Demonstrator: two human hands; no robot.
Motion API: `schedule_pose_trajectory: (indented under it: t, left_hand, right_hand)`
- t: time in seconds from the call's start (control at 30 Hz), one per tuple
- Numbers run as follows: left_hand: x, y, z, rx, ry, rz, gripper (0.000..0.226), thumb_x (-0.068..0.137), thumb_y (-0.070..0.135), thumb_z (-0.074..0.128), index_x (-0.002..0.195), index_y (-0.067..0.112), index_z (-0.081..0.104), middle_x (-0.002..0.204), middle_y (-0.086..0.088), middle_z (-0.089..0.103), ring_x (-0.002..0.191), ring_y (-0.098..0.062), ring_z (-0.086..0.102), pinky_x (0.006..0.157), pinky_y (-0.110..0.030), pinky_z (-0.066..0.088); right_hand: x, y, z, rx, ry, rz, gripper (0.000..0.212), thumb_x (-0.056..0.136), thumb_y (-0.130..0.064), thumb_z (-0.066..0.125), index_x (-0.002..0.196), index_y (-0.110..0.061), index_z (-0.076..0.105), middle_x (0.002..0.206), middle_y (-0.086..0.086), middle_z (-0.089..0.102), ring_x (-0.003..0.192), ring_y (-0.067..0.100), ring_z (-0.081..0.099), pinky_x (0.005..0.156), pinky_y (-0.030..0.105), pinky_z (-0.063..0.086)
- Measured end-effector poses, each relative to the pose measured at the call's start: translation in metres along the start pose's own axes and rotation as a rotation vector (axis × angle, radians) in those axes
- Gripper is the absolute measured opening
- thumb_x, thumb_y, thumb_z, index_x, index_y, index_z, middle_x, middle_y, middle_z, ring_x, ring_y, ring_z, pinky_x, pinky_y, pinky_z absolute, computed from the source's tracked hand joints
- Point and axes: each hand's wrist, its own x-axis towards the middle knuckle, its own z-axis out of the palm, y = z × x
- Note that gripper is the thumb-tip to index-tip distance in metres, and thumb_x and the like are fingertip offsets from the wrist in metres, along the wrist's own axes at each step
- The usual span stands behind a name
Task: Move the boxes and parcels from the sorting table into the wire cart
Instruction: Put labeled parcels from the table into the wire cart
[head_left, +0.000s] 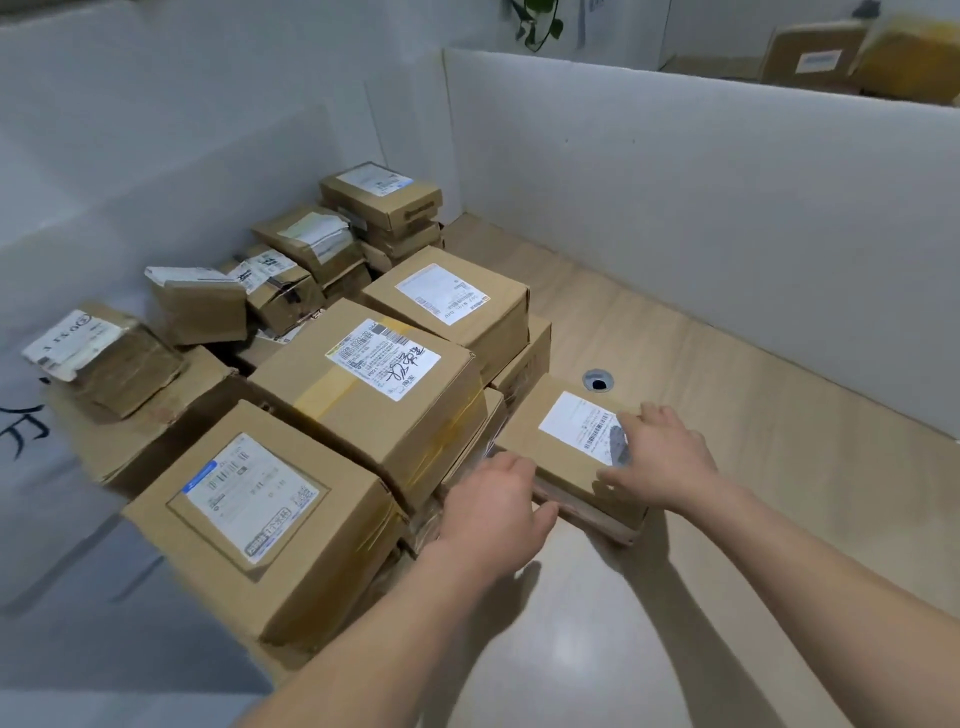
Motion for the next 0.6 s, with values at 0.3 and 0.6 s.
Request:
schedule_pose_trajectory:
  t: [0.3,0.6]
  left_hand:
    - [0.000,-0.003,0.033,-0.076,-0.064,-0.131,0.052,0.095,0.048,0.051,0.142,0.028,0.041,0.133,0.000,0.056,0.115,-0.024,0.057,0.085,-0.040,0.051]
    - [-0.056,-0.015,0.070,-0.201,-0.121,-0.246,0.052,0.089,0.049,0.061,0.129,0.024,0.037,0.116,0.000,0.063,0.098,-0.023,0.062,0.074,-0.037,0.051]
  right_hand:
    - [0.038,0.007,0.008,0.073,-0.140,0.007,0.076,0.068,-0.062,0.077,0.122,-0.024,0.039,0.114,0.003,0.049,0.102,0.025,0.051,0.082,0.040,0.044]
    - [-0.061,-0.013,0.058,0.333,-0.349,0.049,0.093,0.050,-0.075,0.078,0.122,-0.028,0.045,0.110,-0.007,0.059,0.100,0.017,0.061,0.086,0.037,0.054]
